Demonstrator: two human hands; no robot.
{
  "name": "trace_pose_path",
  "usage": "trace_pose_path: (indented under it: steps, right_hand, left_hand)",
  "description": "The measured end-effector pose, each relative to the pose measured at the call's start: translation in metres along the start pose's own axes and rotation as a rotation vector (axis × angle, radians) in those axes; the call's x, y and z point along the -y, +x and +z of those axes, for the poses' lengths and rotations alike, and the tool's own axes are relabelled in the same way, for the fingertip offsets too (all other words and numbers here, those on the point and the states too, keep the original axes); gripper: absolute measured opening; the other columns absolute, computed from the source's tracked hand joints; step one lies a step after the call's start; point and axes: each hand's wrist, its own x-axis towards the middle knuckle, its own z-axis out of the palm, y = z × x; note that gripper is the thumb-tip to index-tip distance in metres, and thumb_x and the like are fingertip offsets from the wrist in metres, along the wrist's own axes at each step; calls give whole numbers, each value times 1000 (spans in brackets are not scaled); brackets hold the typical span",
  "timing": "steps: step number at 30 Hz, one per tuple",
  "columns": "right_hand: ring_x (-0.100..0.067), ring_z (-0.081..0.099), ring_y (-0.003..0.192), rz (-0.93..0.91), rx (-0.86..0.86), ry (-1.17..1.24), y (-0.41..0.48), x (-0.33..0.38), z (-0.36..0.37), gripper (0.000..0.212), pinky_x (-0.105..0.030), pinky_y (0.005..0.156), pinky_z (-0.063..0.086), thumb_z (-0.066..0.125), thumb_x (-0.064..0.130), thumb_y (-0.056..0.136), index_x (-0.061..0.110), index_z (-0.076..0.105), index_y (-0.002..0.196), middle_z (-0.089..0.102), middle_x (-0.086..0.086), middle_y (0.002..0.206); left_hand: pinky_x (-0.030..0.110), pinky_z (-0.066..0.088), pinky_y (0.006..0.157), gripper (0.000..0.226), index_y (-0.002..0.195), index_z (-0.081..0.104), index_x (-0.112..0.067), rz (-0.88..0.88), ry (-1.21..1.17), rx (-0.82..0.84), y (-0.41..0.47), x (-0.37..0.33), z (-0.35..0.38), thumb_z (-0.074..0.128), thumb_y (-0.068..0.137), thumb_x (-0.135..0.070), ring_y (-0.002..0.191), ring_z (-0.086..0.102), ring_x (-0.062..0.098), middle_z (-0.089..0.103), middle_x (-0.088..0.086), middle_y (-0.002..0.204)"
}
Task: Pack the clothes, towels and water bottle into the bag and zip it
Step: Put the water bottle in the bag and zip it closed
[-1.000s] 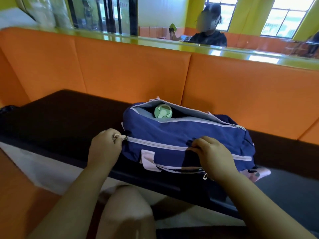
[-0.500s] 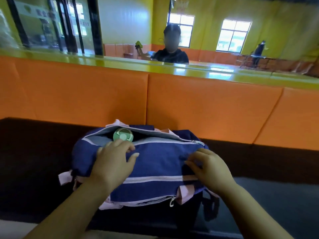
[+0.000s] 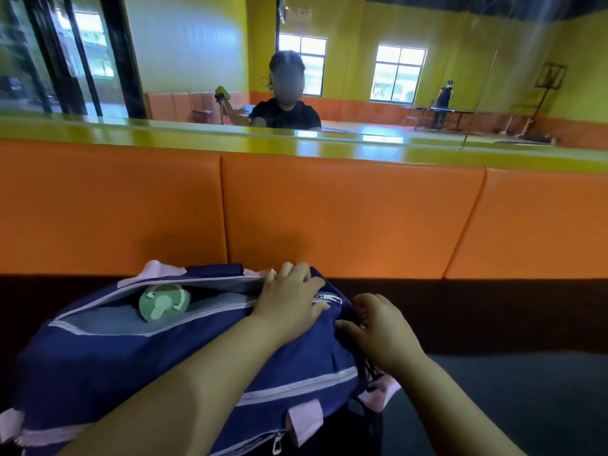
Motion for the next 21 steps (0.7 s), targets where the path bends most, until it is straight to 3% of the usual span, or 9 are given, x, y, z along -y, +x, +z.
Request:
trace_pose_path:
  steps: [4,7,12,17,21]
  right_hand:
    - [-20,56,92,11,7,53,7,0,2,41,-36,83,50,74,34,77,14,57,109,56,-2,103]
    - [-19,57,93,-16,23,98,10,3,5,39,-35,82,50,73,28,78,18,57,112,59,-1,107]
    - [-18,56,95,-86,49,51,15,11,6,46,-31,79,48,67,28,82,31,54,126,54,3,109]
    - [-22,56,91,-101,28,-112,16,20,4,23,-35,69,49,56,27,89,28,61,112,52,4,106]
    - [-24,56,91,-59,3,-189,9,23,3,21,-33,66,46,51,23,90,25,62,109,53,2,106]
  left_hand:
    - [44,29,99,30,116,59,-35,-19,-32,60,11,-3,3,47,91,-47,110,37,23,49,-5,116]
    - [40,33,93,23,103,65,-35,-57,-146,-8,12,-2,3,50,90,-47,105,44,21,58,-9,107]
    - [39,45,80,15,85,69,-18,-84,-450,-161,6,8,2,58,88,-28,87,56,23,61,1,89]
    - [38,48,72,15,79,70,-12,-134,-483,-225,-7,10,-7,58,85,-18,80,56,19,61,2,84]
    - [31,37,60,19,67,59,-11,-233,-422,-295,-27,32,-17,55,85,-14,74,49,20,51,0,75]
